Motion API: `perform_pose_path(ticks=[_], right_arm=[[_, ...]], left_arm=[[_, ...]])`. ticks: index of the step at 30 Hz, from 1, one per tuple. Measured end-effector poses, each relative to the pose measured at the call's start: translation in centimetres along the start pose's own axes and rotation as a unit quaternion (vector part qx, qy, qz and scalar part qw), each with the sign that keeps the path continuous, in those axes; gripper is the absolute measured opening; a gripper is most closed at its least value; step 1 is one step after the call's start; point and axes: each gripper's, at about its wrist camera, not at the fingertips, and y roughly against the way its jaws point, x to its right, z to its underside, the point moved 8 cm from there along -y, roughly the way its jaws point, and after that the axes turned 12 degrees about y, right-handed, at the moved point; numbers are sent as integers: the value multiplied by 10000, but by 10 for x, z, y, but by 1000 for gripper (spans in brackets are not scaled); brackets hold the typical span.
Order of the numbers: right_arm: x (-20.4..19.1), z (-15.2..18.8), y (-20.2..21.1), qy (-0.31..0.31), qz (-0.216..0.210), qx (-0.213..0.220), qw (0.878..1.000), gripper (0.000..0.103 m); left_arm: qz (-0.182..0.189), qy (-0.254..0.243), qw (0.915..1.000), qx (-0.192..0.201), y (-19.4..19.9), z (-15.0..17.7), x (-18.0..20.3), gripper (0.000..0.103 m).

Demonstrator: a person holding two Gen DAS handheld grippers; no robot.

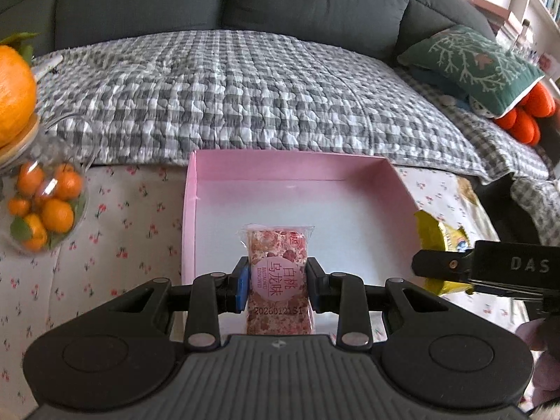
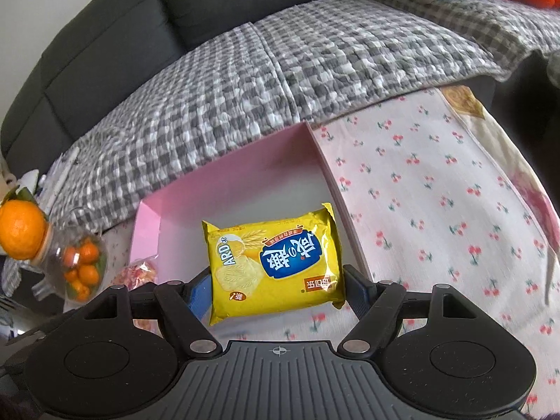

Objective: Organize snacks
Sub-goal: 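Carry the pink bar and yellow packet into the pink box with both grippers, then open both grippers to release the snacks inside the box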

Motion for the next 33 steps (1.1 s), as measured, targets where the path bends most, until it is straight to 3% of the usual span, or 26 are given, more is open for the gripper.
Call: perform_pose_path(ticks=[18, 20, 22, 27, 33], right_arm=[[3, -3, -34, 343, 119, -44, 9993, 79], [4, -3, -33, 313, 134, -42, 9994, 81], [5, -4, -30, 306, 171, -6, 9994, 87], [2, -7, -21, 316, 176, 99, 9993, 98], [1, -7, -5, 474, 434, 284, 9975, 99]], left_arm=[[-375, -449, 9981, 208, -40, -6, 12, 32], [-330, -456, 9982, 209, -39, -6, 13, 52], [-297, -475, 9981, 243, -36, -6, 13, 64], [-372, -604, 9973, 206, -32, -4, 13, 75], [-379, -665, 9968, 232, -19, -1, 11, 89]])
